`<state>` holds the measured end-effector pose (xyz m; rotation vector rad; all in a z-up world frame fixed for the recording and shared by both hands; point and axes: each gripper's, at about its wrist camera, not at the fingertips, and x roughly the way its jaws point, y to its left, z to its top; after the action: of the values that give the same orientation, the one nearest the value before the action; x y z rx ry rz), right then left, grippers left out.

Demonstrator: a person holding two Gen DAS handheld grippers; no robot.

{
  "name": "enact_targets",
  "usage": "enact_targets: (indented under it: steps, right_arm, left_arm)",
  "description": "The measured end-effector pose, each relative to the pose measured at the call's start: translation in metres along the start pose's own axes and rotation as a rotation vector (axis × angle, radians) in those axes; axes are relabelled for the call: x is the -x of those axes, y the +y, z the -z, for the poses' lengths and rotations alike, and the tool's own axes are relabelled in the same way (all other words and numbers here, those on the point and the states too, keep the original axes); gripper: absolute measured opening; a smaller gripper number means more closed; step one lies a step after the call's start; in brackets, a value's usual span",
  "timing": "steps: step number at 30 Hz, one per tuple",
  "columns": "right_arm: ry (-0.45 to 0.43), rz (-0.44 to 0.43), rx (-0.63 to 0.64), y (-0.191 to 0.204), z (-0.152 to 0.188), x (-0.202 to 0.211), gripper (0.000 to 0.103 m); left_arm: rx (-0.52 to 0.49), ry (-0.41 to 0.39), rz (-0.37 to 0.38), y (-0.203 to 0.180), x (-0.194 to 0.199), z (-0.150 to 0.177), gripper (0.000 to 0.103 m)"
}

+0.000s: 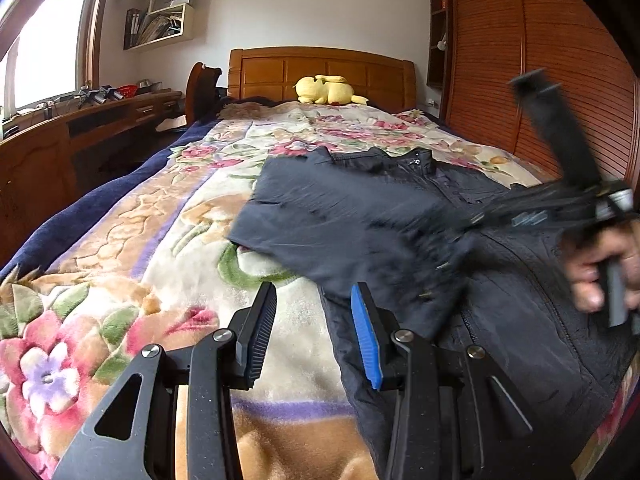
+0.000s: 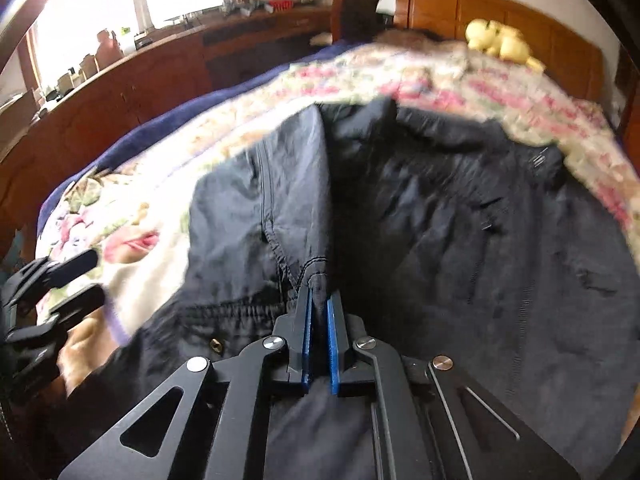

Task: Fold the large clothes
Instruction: 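Fold the grasped jacket side over toward the zipper and open the right gripper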

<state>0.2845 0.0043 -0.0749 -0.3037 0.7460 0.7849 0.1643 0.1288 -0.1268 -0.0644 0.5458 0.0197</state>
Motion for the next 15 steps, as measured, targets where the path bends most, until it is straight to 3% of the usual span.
enact_targets:
  steps: [6, 15]
  right_arm:
    - [-0.101, 0.114, 0.006, -0.022, 0.026, 0.085, 0.006]
    - [-0.067, 0.270, -0.057, -0.076, 0.067, 0.141, 0.006]
  left_arm:
    - [0.002, -0.004, -0.001, 0.000, 0.002, 0.002, 0.040]
    - [-0.024, -0.004, -0.014, -0.007, 0.000, 0.002, 0.040]
